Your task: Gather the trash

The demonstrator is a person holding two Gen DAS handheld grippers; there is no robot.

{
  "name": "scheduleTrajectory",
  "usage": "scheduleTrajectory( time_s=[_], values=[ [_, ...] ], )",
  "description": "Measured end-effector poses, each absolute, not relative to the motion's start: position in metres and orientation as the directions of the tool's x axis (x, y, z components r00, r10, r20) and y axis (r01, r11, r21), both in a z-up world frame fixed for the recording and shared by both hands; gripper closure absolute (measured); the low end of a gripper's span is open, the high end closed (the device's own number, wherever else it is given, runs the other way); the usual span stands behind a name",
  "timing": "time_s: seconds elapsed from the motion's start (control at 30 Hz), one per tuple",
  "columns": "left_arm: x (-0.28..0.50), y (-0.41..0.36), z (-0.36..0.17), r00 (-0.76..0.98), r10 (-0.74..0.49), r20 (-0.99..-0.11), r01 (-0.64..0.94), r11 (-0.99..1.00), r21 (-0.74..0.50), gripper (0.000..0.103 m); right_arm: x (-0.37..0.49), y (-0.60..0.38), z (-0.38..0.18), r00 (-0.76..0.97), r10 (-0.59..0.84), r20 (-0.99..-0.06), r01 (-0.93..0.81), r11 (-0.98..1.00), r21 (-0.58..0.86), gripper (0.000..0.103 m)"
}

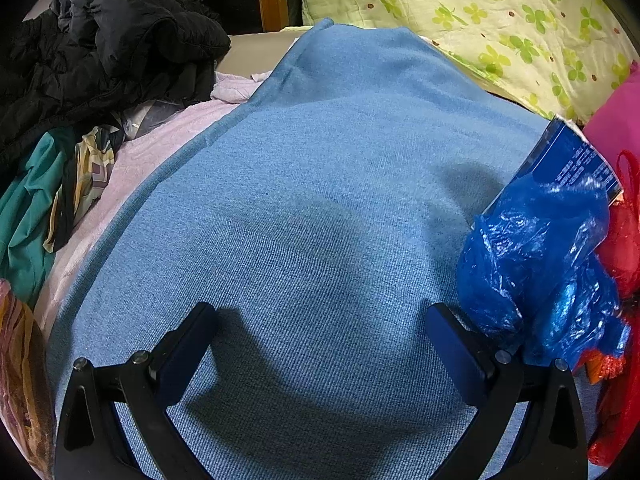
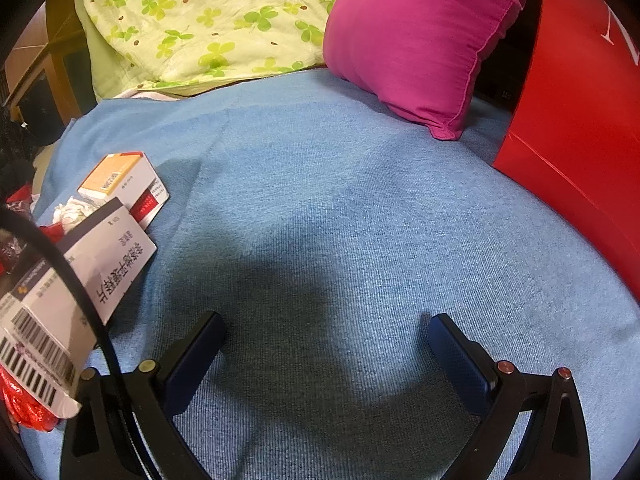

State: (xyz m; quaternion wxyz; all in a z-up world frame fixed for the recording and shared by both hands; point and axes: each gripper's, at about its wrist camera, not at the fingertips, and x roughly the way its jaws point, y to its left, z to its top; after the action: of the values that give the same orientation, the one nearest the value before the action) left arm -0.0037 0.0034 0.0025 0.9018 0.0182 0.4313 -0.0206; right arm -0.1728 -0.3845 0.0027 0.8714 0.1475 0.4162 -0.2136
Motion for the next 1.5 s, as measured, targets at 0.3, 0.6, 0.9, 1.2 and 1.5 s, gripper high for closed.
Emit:
scheduleTrajectory(
  time_s=[0.3,0.6,0.9,1.2,1.5],
  values=[
    [-0.062,0.004,0.037,0.675,-0.088,-0.733,0.12,0.993,-0.009,0.0,-0.248,-0.348,0.046,0.622,-0.252,-0.741,0.461,0.883,0.086,0.0],
    [-0.146,0.006,0.075,0.697,-0.147,-0.702,0.183,0.983,-0.025,0.0,-0.317,-0.294,0.076,0.683,-0.186,-0.706,0.387,0.912,0.134,0.0],
    [-0.212,-0.002,0.101,0.706,-0.21,-0.676,0.252,0.967,-0.037,0.0,-0.376,-0.247,0.084,0.716,-0.177,-0.675,0.342,0.932,0.118,0.0],
    [-0.256,-0.007,0.108,0.691,-0.272,-0.67,0.309,0.949,-0.066,0.0,-0.414,-0.221,0.089,0.734,-0.197,-0.65,0.34,0.935,0.099,0.0],
    [-0.266,-0.016,0.105,0.684,-0.281,-0.673,0.334,0.941,-0.054,0.0,-0.422,-0.217,0.088,0.734,-0.215,-0.644,0.35,0.933,0.088,0.0]
  ],
)
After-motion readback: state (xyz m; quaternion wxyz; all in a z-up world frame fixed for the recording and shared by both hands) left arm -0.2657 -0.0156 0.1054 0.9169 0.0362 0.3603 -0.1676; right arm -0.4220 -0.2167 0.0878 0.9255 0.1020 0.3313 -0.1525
